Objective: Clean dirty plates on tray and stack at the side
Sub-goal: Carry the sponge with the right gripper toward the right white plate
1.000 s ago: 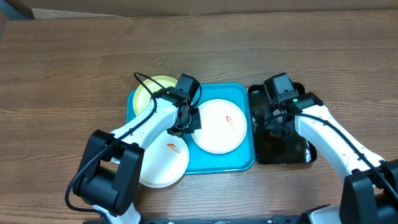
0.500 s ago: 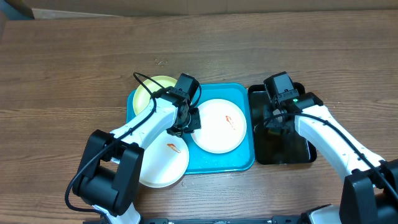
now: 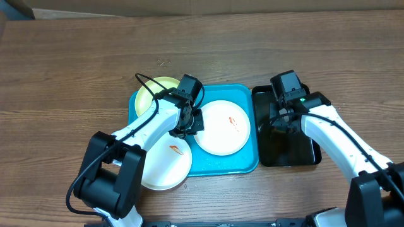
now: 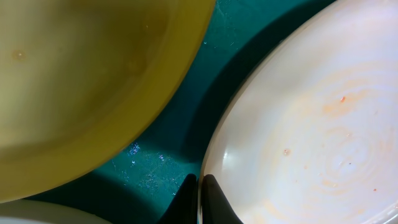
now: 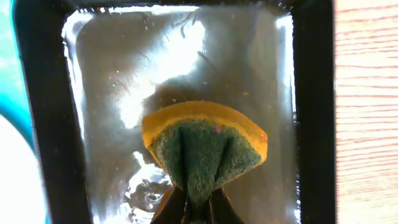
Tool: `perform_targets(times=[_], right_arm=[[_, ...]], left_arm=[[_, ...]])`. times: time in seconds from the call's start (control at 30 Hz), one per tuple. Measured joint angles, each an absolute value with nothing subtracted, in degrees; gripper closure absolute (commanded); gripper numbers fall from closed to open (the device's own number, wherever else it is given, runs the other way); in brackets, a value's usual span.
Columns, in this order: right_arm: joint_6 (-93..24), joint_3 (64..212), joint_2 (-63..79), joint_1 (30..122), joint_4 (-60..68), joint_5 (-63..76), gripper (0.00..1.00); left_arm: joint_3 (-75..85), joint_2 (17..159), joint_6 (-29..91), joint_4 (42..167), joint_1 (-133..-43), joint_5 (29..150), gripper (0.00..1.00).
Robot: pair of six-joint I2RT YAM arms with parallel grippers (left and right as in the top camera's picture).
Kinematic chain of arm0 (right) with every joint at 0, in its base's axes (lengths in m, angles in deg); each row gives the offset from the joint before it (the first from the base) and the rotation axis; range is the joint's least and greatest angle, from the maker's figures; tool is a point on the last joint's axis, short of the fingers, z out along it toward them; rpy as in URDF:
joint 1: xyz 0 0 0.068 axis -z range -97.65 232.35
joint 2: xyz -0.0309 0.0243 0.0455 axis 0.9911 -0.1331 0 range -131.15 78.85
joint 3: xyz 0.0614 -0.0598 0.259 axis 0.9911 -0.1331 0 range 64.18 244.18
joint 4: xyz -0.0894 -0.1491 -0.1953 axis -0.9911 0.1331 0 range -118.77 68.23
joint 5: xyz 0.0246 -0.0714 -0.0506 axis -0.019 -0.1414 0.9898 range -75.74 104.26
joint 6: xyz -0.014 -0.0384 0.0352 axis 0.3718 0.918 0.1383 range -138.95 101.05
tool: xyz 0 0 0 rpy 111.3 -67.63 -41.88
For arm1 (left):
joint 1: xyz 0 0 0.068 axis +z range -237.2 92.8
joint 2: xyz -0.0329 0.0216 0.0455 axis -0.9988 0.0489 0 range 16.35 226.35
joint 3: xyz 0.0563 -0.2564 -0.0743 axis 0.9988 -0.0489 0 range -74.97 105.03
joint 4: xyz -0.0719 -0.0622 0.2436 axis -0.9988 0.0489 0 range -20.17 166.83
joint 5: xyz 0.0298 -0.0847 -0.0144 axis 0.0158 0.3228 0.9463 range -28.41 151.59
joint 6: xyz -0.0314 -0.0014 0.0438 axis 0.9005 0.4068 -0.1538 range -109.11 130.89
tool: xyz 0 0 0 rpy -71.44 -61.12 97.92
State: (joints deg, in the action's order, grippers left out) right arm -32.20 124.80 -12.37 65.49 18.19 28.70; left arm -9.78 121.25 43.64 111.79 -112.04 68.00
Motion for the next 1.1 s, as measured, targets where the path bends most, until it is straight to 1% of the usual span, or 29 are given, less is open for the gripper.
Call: perform_targets(times=[0.13,0.23,0.5,0.6,0.63,0.77,0.9,1.1], right_arm=[[-32.2,130.2,-12.4,65.4,22.8,28.8,0.96],[-32.2,133.4,-12.4,65.1,23.7,28.4,0.96],[-32.3,134.0,-12.4,62.9,24.2,26.5,0.96],[-33.3,134.0,-12.4,62.8,26.6,29.5,0.96],[-34.6,133.9,-12.4,62.8,28.4,33.0,0.96],[-38.4,133.9,-12.4,62.9,30.6,38.3,0.96],[-37.3,133.9,-12.4,63.2,29.9,38.1,0.96],[-39.6,133.9,-12.4,63.3,30.1,38.8,0.96]], left_arm=[[-9.8,121.2,44.5,111.8,-112.0,68.0,0.96],[-9.8,121.3,45.7,111.8,-112.0,67.7,0.96],[-9.8,121.2,48.3,111.8,-111.8,66.4,0.96],[-9.8,121.2,48.5,111.8,-111.8,66.4,0.96],[-9.8,121.2,48.5,111.8,-111.8,66.4,0.96],[-9.8,121.3,48.5,111.8,-111.8,66.0,0.96],[-9.8,121.2,48.5,111.8,-111.8,65.9,0.96],[-9.8,121.2,48.5,111.8,-111.8,65.9,0.96]])
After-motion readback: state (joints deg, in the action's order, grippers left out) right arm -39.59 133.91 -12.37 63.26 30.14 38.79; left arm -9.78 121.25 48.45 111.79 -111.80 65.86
